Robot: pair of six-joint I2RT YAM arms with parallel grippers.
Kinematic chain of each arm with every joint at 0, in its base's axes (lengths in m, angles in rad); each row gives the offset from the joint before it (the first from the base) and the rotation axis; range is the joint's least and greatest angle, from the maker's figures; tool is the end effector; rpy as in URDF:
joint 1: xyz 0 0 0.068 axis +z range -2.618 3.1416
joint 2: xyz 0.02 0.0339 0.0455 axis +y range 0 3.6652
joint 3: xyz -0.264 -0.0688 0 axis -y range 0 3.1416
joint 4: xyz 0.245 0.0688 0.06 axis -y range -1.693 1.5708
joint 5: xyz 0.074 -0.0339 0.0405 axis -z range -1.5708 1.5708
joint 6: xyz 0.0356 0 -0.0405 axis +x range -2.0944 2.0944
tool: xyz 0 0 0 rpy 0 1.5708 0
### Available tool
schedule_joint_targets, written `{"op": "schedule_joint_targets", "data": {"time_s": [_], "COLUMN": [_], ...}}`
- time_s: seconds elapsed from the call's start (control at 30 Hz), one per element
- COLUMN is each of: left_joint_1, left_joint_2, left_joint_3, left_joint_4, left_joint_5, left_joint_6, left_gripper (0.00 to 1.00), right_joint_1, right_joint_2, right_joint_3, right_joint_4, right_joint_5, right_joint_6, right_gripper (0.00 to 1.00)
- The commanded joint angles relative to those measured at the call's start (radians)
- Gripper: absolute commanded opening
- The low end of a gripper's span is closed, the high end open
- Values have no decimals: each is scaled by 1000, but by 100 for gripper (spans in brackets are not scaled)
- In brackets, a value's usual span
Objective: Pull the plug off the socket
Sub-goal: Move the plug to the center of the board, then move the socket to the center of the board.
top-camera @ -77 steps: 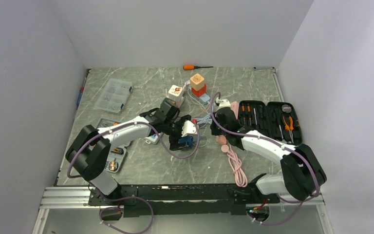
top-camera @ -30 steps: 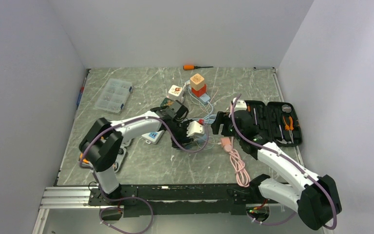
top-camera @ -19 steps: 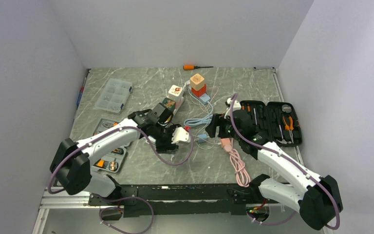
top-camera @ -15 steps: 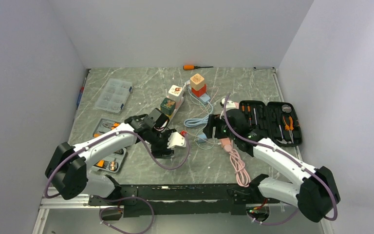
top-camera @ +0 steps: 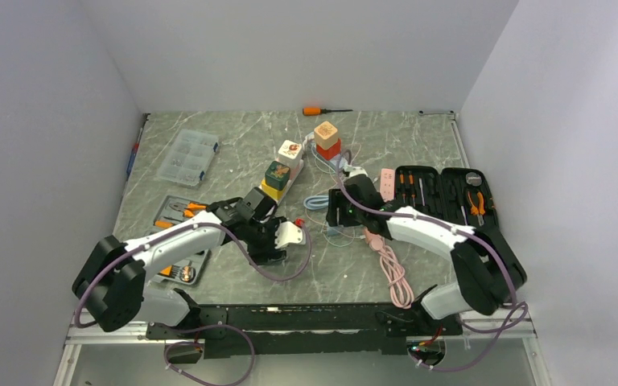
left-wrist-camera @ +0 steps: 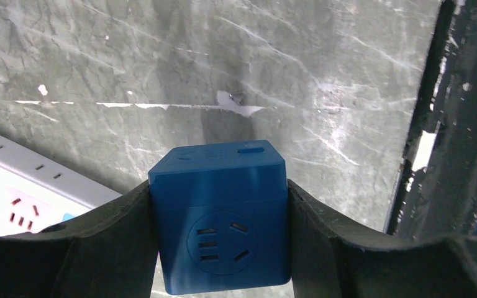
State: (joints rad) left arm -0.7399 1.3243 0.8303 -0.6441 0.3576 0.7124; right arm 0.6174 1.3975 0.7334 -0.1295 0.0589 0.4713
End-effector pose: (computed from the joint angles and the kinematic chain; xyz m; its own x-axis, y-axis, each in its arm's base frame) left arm 0.1724 -0.1742 0.2087 -0.0237 0.8507 -0.5250 0.9983 0.0486 0.0336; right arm 0.2305 0.1611 0.1917 -0.7650 0.0127 -0.6439 -0.2210 0.9339 0.2810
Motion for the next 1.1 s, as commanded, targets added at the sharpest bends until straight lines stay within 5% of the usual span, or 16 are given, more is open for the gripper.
{"op": "schedule_joint_targets", "data": {"time_s": [0.0, 0.27, 0.53, 0.6, 0.63, 0.67, 0.7, 0.9, 1.07], "left_joint_1": [2, 4, 17, 17, 18, 17, 17, 49, 187], "left_joint_2": [47, 164, 172, 164, 167, 171, 174, 119, 88], "left_joint_3": [47, 41, 36, 42, 52, 63, 77, 191, 420], "left_joint_4": [122, 275, 325, 312, 296, 280, 265, 124, -46], "left_joint_5": [-4, -12, 1, 19, 30, 37, 38, 53, 107], "left_joint_6": [-37, -69, -98, -91, -92, -96, -104, -119, -157], "left_gripper": [10, 14, 52, 67, 84, 97, 99, 99, 100], "right_joint_1": [37, 87, 96, 96, 97, 96, 96, 54, -108], "right_joint_2": [85, 91, -106, -144, -153, -158, -160, -176, -125], "right_joint_3": [85, 2, -170, -180, -178, -169, -154, 75, 263], "right_joint_4": [85, 75, -10, -45, -63, -83, -105, -195, -166], "right_joint_5": [29, 22, -1, -7, -8, -8, -10, 47, 7], "right_joint_6": [-8, 53, 128, 131, 130, 129, 126, 49, -17], "right_gripper": [61, 39, 29, 29, 29, 30, 32, 68, 77]}}
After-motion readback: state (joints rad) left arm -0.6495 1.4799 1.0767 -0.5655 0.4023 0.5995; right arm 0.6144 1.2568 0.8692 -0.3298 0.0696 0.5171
